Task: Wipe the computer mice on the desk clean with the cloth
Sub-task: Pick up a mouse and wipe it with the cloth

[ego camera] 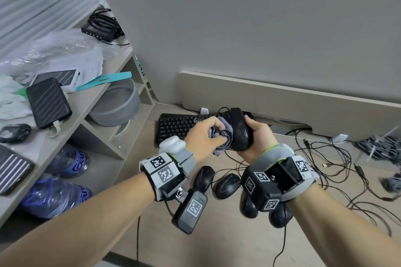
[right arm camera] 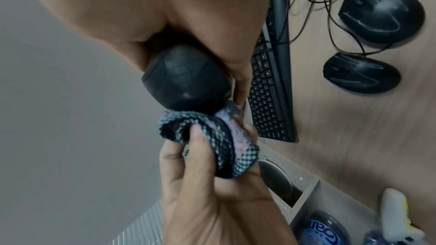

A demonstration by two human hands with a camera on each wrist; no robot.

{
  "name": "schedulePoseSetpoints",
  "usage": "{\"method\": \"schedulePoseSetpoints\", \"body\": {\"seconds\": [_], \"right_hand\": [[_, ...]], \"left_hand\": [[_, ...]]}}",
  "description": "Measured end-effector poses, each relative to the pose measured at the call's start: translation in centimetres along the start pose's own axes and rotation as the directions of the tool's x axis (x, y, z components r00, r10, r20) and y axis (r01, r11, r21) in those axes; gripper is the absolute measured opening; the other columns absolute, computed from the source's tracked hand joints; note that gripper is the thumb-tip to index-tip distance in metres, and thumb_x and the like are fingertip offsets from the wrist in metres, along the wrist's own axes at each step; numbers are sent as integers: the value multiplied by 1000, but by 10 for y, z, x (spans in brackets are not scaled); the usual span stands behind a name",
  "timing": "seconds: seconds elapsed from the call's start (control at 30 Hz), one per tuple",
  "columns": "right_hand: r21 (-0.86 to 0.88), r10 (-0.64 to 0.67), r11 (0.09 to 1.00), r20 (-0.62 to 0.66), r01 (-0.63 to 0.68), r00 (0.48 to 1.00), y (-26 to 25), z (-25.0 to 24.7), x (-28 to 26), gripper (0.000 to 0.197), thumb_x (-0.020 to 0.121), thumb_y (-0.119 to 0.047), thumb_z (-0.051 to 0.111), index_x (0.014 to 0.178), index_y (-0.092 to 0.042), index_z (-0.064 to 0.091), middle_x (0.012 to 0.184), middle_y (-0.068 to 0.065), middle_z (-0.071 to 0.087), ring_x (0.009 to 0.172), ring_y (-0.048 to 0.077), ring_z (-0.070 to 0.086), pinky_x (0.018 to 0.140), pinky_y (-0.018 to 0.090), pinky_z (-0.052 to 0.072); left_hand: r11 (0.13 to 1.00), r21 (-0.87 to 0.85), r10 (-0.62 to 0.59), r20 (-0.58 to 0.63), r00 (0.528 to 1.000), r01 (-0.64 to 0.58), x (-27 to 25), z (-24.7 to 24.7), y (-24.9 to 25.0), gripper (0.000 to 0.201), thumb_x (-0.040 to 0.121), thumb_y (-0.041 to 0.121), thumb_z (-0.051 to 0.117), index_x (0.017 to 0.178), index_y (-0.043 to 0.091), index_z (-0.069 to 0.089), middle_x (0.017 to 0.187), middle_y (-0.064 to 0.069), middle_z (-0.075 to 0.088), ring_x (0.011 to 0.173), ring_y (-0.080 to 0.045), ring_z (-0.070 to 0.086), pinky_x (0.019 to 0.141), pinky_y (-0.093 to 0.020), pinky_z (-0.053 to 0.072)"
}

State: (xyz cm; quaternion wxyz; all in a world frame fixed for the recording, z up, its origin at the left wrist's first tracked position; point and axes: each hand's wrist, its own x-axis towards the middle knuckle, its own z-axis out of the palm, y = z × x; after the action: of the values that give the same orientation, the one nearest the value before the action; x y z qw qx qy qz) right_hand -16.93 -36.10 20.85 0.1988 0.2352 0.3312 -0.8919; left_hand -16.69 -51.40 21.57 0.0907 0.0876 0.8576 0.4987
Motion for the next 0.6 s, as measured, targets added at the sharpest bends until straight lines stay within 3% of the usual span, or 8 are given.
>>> {"method": "schedulePoseSetpoints", "body": {"seconds": [0.1, 0.2, 0.27, 0.33, 0.43, 0.53, 0.6], "right_hand": [[-31, -3, 1000, -4, 3, 1000, 1, -1, 5, 42, 97, -33, 34, 122, -6, 55, 121, 17, 61, 105, 34, 61, 79, 49, 50], [-54, -20, 998, 7, 20, 1000, 9, -3, 10, 42, 97, -29, 36, 128, -5, 50, 127, 19, 56, 116, 33, 55, 93, 47, 45], [-67, -40, 997, 50, 43, 998, 14, -5, 12, 40, 97, -25, 35, 127, -4, 51, 129, 23, 54, 116, 35, 55, 94, 46, 46], [-84, -36, 995, 117, 46, 993, 14, -6, 12, 41, 98, -24, 32, 128, -3, 50, 129, 25, 53, 114, 37, 55, 93, 52, 45], [-115, -29, 992, 201, 52, 979, 7, -8, 10, 45, 96, -22, 34, 131, 4, 42, 132, 32, 45, 117, 46, 48, 90, 63, 42], [-132, -72, 987, 174, 96, 982, 0, -9, 10, 51, 92, -20, 39, 130, 12, 35, 127, 34, 46, 110, 47, 51, 77, 54, 51], [-143, -88, 983, 162, 111, 983, -5, -10, 12, 53, 88, -25, 40, 127, 11, 37, 116, 31, 51, 98, 42, 58, 72, 49, 54]], "left_hand": [[995, -87, -47, -79, 996, 40, 1, 0, -1, 16, 85, 15, 70, 97, 19, 60, 93, 5, 60, 78, -4, 53, 76, -11, 39], [966, -218, -164, -115, 980, 136, 3, 3, -6, 37, 85, 20, 73, 120, 17, 60, 109, 6, 63, 102, -9, 59, 95, -22, 44], [970, -197, -163, -109, 981, 140, 4, 6, -7, 45, 86, 23, 72, 128, 18, 57, 116, 6, 63, 108, -9, 58, 97, -23, 41], [980, -154, -142, -117, 983, 123, 4, 6, -8, 37, 85, 25, 72, 120, 22, 61, 105, 8, 66, 98, -9, 60, 90, -23, 43], [982, -170, -113, -153, 982, 86, 3, 7, -7, 16, 81, 27, 73, 91, 23, 62, 65, 8, 53, 64, -12, 52, 71, -28, 44], [981, -180, -90, -113, 989, 69, -6, 11, -3, 24, 87, 12, 68, 75, 18, 48, 55, 3, 41, 44, -5, 40, 53, -15, 38], [976, -207, -78, -18, 997, 72, -12, 13, -5, 28, 89, 7, 64, 74, 18, 43, 53, -2, 38, 36, -3, 36, 50, -16, 37]]}}
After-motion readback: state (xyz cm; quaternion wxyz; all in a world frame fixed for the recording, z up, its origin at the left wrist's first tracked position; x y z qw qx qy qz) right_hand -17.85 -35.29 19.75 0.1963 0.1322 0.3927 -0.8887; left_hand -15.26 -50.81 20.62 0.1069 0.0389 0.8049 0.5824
